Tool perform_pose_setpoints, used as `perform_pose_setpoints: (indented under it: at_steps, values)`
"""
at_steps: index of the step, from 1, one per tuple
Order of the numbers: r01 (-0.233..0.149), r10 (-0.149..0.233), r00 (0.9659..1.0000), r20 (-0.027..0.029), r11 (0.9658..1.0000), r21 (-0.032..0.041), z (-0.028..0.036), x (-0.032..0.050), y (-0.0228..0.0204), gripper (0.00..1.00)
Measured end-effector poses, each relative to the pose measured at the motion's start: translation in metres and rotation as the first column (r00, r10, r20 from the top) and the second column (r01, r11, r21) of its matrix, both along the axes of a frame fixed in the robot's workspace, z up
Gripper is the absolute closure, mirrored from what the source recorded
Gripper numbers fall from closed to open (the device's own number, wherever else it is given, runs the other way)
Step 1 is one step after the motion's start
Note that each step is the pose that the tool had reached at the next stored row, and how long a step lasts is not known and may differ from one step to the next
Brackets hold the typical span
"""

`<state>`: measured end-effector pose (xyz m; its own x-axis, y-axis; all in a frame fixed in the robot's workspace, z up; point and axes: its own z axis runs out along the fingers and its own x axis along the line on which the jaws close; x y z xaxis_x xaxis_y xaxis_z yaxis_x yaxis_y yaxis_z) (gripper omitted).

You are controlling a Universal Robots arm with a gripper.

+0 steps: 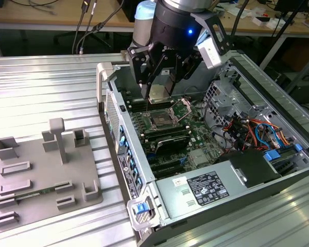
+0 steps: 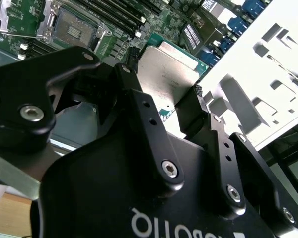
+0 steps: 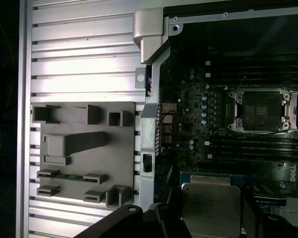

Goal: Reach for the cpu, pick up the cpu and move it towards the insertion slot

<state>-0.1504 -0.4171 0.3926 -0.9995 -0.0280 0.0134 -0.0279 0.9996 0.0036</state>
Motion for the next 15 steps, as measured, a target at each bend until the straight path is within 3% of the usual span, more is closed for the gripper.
perform_pose_setpoints:
  at_steps: [15]
  values:
    - [0.0, 0.0, 1.0, 0.0, 1.0, 0.0, 0.0, 0.0074, 0.0, 0.45]
